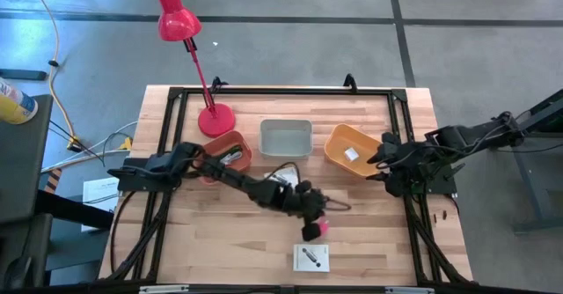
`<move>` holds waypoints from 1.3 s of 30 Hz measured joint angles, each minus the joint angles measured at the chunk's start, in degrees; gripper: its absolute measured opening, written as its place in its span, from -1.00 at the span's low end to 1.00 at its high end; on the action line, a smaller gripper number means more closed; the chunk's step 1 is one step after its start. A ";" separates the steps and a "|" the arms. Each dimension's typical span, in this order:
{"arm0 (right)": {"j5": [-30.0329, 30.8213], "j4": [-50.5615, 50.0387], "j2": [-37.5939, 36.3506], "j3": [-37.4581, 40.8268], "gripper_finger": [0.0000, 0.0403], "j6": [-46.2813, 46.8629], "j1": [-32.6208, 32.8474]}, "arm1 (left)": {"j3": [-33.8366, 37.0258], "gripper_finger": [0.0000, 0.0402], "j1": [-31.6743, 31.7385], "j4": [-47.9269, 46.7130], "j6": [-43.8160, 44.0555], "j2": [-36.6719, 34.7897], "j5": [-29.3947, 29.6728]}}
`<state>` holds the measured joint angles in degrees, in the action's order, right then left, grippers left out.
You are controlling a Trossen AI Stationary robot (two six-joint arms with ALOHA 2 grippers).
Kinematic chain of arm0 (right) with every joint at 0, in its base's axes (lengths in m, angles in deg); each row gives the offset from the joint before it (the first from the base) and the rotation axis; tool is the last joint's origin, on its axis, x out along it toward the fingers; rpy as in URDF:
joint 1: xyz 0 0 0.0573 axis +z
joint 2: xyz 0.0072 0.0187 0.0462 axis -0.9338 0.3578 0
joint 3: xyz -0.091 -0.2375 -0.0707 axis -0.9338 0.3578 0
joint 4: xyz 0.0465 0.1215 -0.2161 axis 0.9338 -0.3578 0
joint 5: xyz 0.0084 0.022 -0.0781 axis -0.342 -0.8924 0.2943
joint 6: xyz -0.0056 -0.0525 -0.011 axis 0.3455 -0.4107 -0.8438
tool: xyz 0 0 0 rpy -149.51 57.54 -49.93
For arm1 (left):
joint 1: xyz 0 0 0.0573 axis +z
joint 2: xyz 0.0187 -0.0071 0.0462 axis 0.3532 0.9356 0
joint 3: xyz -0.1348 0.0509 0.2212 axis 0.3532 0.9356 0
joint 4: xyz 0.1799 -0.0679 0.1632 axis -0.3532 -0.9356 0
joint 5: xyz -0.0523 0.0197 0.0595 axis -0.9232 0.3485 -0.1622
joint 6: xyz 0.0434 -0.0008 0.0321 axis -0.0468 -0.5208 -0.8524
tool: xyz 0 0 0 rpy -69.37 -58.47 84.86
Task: Pick and place items into bin
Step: Put the pink charger adapter into the orange bin
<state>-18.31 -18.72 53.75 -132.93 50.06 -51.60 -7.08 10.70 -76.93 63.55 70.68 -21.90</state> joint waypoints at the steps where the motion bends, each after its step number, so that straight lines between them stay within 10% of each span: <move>1: -0.34 -0.02 -0.15 0.00 0.18 0.30 0.00 | 0.01 -0.94 0.63 0.42 -0.34 0.00 -0.45; 14: -6.17 12.40 3.53 1.78 0.18 -0.66 8.48 | 0.06 -1.00 0.25 -22.15 -21.76 -7.69 -11.10; 27: -1.89 32.54 22.78 2.48 0.18 -7.36 9.28 | 0.27 -1.00 -5.96 -51.72 -31.99 -20.72 11.32; 39: -11.39 50.52 46.60 2.47 0.18 -5.05 8.87 | 14.36 -1.00 -5.81 -52.03 -27.40 -35.72 13.72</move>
<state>-29.70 31.80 100.35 -130.46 45.02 -42.73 7.27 4.89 -128.96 36.15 34.96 -8.17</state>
